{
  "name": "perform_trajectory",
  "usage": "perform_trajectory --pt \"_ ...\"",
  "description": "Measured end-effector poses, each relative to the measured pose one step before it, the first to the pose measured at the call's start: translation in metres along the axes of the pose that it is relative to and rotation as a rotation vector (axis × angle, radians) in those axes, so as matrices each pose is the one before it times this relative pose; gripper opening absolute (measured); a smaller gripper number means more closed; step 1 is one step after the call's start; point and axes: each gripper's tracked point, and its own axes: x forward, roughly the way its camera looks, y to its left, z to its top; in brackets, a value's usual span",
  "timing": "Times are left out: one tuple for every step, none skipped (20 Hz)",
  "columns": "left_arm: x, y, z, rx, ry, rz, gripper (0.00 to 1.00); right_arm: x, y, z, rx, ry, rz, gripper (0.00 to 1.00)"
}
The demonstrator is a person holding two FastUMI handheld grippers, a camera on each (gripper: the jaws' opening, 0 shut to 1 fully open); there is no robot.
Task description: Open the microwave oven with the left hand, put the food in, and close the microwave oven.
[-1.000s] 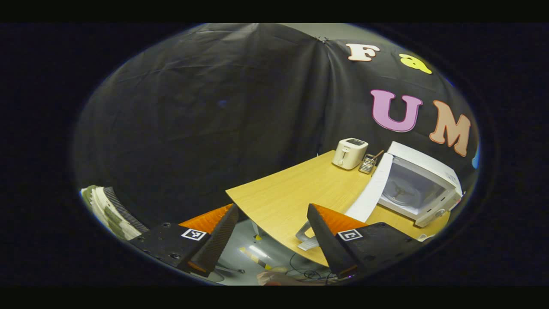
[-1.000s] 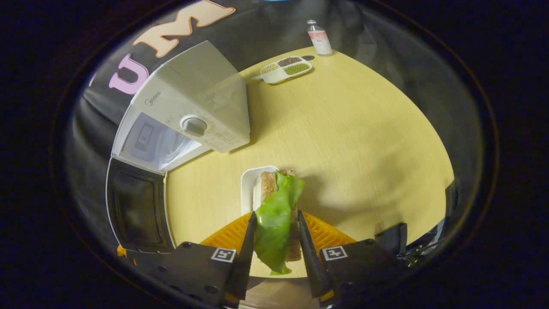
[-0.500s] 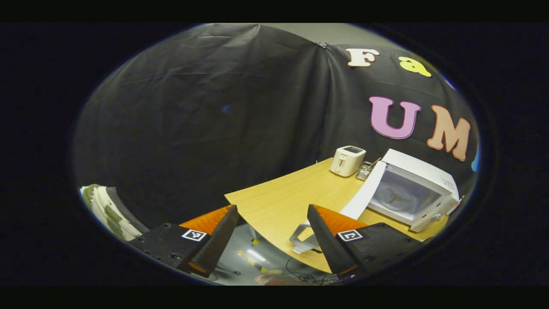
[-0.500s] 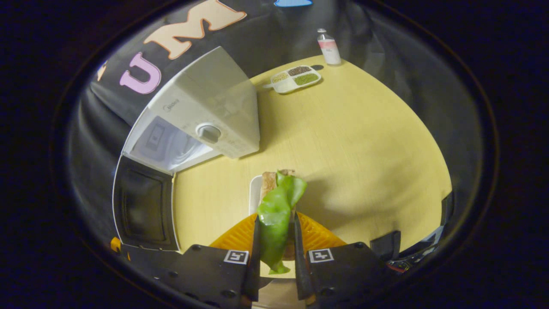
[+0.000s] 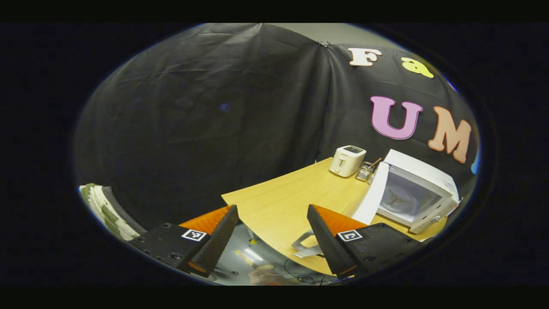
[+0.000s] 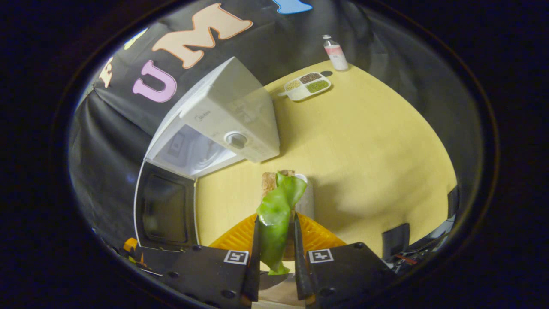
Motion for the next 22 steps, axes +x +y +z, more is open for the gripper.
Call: perform_trajectory --pt "0.00718 -0.00063 -0.00019 0.00404 0.00142 -0.01389 0.95 0.00099 0.01082 -0.00132 0.00746 -0.00844 0.01407 0.36" --pt "0.00928 -0.00034 -0.00018 0.00086 0.00704 -0.01990 0.95 0.00207 0.01188 -0.00183 0.00779 -0.01224 0.01177 0.36" --pt "0.00892 0.00030 -0.00142 -0.00035 0.01307 -0.01915 0.95 0.00238 0.01233 -0.00254 0.00966 -0.01210 0.00975 0.36" --pt "0.00977 -0.00034 -0.00072 0.00179 0.01869 -0.02120 0.95 0.00269 0.01270 -0.00338 0.01532 -0.00724 0.00557 0.36" --pt "0.00867 0.00131 -0.00053 0.00651 0.01124 -0.01867 0.95 0.00251 0.01392 -0.00435 0.01871 -0.00690 0.00377 0.36" --pt "0.00924 0.00057 0.00254 0.01092 0.00423 -0.02086 0.95 0.00352 0.01487 -0.00322 0.01639 -0.01089 0.00746 0.36" --pt "0.00956 0.00177 0.00268 0.01310 0.00591 -0.01492 0.95 0.00394 0.01596 -0.00222 0.01269 -0.01483 0.01321 0.36" --pt "0.00865 0.00178 0.00266 0.01362 0.00927 -0.01616 0.95 0.00555 0.01736 -0.00225 0.01221 -0.01719 0.01619 0.36" --pt "0.00842 0.00251 0.00118 0.00912 0.00708 -0.01514 0.95 0.00564 0.01603 -0.00320 0.01401 -0.01612 0.01665 0.36" --pt "0.00646 0.00077 0.00125 0.01172 0.01173 -0.02100 0.95 0.00591 0.01625 -0.00275 0.01920 -0.01532 0.01632 0.36" --pt "0.00584 0.00235 -0.00048 0.01265 0.00903 -0.01454 0.95 0.00612 0.01515 -0.00336 0.02248 -0.01270 0.01765 0.36" --pt "0.00449 0.00133 -0.00079 0.01689 0.00999 -0.02076 0.95 0.00773 0.01589 -0.00219 0.02306 -0.01586 0.02066 0.36" --pt "0.00272 0.00069 -0.00117 0.01506 0.00943 -0.02106 0.91 0.00709 0.01242 0.00011 0.02047 -0.02335 0.02024 0.36" --pt "0.00228 -0.00075 -0.00112 0.01659 0.01211 -0.02702 0.95 0.00790 0.01188 -0.00064 0.01901 -0.02528 0.01519 0.36" --pt "0.00184 -0.00066 -0.00177 0.01333 0.01280 -0.01946 0.95 0.00811 0.00890 -0.00148 0.01948 -0.02087 0.01267 0.36" --pt "0.00340 -0.00150 -0.00367 0.01248 0.01012 -0.02448 0.95 0.00898 0.00777 -0.00157 0.01888 -0.01788 0.00809 0.36" --pt "-0.00155 -0.00169 0.00158 0.00728 -0.00094 -0.02096 0.95 0.00856 0.00411 -0.00191 0.02051 -0.01555 0.00513 0.36" --pt "0.00083 -0.00184 -0.00018 0.00514 0.00435 -0.02448 0.95 0.00967 0.00407 -0.00071 0.01866 -0.01461 0.00665 0.36" --pt "0.00157 -0.00199 0.00056 0.00397 0.00402 -0.01866 0.95 0.00837 0.00436 -0.00071 0.02894 -0.01717 0.00820 0.36" --pt "0.00466 -0.00256 0.00042 0.00422 0.00457 -0.02118 0.95 0.00728 0.00528 0.00070 0.02117 -0.02075 0.01564 0.36" --pt "0.00230 -0.00057 0.00011 0.00437 0.00166 -0.01042 0.95 0.00685 0.00315 0.00079 0.01254 -0.01909 0.00575 0.36" --pt "0.00140 -0.00028 -0.00122 0.00370 0.00778 -0.01421 0.95 0.00723 0.00010 0.00113 0.00257 -0.01898 -0.00276 0.36"
